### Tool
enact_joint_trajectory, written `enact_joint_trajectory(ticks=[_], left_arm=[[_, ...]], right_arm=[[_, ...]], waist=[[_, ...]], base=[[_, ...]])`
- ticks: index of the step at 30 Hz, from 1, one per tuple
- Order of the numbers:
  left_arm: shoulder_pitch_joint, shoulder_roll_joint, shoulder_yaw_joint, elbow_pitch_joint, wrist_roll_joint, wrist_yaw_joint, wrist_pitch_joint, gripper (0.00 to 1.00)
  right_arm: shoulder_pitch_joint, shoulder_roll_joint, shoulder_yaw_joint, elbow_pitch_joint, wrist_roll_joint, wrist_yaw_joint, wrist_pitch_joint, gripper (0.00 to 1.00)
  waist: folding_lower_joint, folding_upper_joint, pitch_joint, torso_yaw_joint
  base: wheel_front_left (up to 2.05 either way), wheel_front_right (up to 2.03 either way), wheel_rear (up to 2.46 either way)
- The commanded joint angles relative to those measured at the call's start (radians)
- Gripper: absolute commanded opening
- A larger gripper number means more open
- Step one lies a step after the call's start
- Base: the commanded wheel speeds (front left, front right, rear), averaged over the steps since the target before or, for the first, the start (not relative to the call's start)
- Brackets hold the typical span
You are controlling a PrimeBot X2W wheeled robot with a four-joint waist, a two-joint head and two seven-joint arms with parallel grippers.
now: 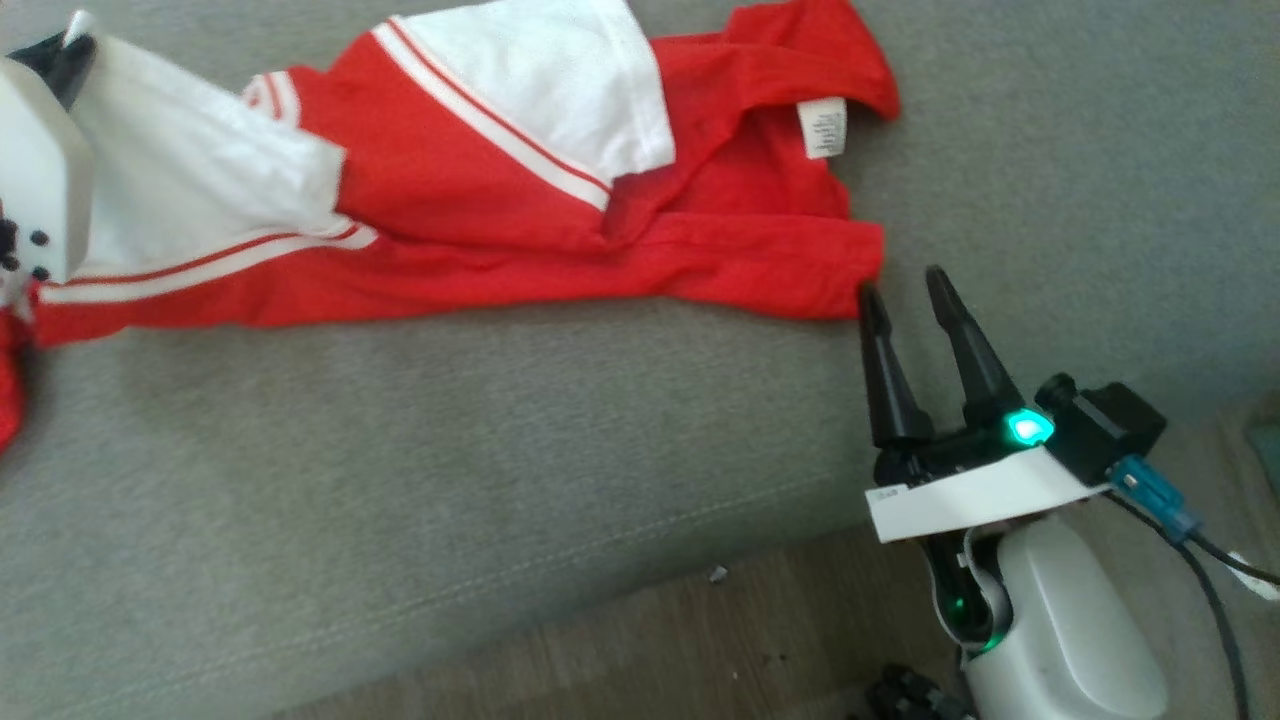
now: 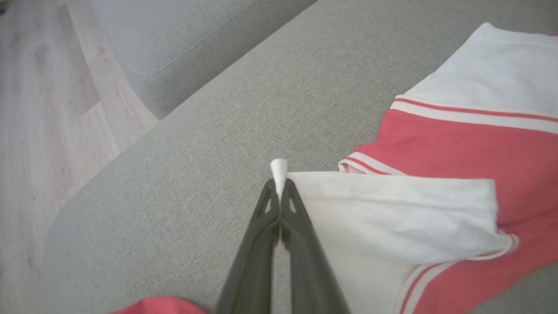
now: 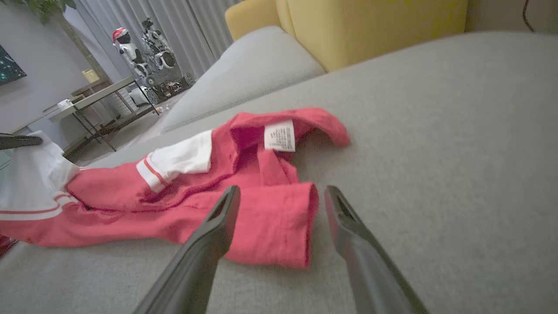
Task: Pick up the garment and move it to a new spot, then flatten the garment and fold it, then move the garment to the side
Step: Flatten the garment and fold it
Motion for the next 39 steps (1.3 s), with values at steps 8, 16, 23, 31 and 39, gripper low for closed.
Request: enact_joint_trajectory(ticks=[8, 16, 23, 31, 39], left_arm=[[0.036, 0.026, 0.066, -0.030, -0.022, 0.006, -0.090, 0.00], [0.035, 0.010, 0.056, -0.019, -0.025, 0.011, -0.109, 0.00], [0.045, 0.003, 0.053, -0.006, -0.022, 0.017, -0.147, 0.00], [0.051, -0.010, 0.072, -0.065, -0.047, -0.007, -0.320, 0.00], [-0.110, -0.027, 0.095, -0.154, -0.163, -0.028, -0.370, 0.00]], right_arm=[[-0.107, 0.000, 0.012, 0.205, 0.075, 0.006, -0.005, 1.00], [-0.127, 0.000, -0.006, 0.241, 0.050, 0.006, -0.005, 1.00], [-0.120, 0.000, -0.003, 0.226, 0.056, 0.006, -0.005, 0.00], [-0.093, 0.000, -0.108, 0.021, 0.181, 0.006, -0.005, 0.00], [-0.298, -0.100, -0.228, -0.213, 0.171, 0.006, 0.130, 0.00]], waist=[[0.0000, 0.0000, -0.039, 0.090], [0.0000, 0.0000, -0.036, 0.119], [0.0000, 0.0000, -0.055, 0.121], [0.0000, 0.0000, -0.120, 0.106], [0.0000, 0.0000, -0.171, 0.087]], base=[[0.00, 0.00, 0.00], [0.00, 0.00, 0.00], [0.00, 0.00, 0.00], [0.00, 0.00, 0.00], [0.00, 0.00, 0.00]])
